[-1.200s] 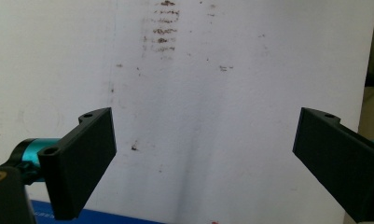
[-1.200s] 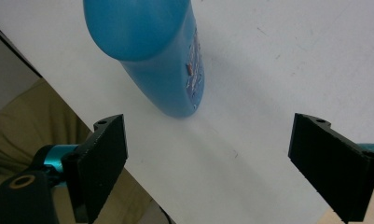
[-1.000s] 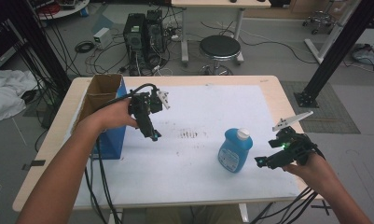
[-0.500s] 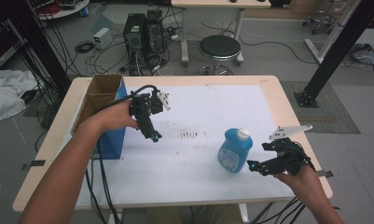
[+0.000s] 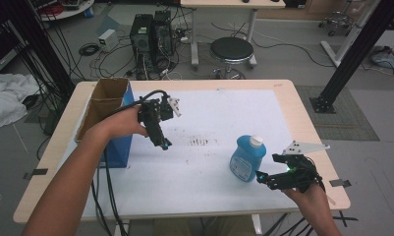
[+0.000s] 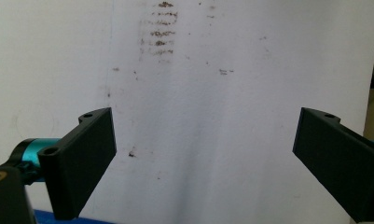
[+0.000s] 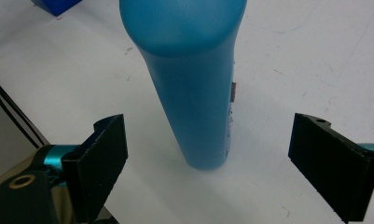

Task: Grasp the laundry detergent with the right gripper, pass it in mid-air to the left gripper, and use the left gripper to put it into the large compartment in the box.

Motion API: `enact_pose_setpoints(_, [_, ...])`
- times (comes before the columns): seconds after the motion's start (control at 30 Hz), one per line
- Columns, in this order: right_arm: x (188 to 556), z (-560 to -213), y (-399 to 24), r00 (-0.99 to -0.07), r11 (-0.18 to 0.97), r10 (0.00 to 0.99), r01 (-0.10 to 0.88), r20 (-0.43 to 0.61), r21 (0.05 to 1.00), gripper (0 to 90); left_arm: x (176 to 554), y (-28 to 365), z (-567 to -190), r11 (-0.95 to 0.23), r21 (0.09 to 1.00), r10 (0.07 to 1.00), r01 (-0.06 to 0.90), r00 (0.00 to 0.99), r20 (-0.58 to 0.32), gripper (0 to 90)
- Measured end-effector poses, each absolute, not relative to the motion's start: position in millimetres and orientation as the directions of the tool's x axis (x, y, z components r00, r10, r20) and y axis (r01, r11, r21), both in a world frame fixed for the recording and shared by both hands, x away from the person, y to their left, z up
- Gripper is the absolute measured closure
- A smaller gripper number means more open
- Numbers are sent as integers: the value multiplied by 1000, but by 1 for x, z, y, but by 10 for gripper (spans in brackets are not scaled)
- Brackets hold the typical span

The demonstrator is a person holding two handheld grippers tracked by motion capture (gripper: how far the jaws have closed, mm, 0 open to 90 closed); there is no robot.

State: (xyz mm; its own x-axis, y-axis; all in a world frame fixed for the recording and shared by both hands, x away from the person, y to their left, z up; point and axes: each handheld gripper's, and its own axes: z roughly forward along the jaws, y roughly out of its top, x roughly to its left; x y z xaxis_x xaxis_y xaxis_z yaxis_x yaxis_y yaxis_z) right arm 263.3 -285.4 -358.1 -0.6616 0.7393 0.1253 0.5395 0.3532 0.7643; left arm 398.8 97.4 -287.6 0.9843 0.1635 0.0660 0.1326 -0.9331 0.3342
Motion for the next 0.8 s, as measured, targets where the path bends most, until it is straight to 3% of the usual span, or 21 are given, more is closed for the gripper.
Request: enact_pose_setpoints(0.8, [280,-386,-262,-667,281,732,480,138,831,109,399,100,-291,-931,336,173,144,983,59,60])
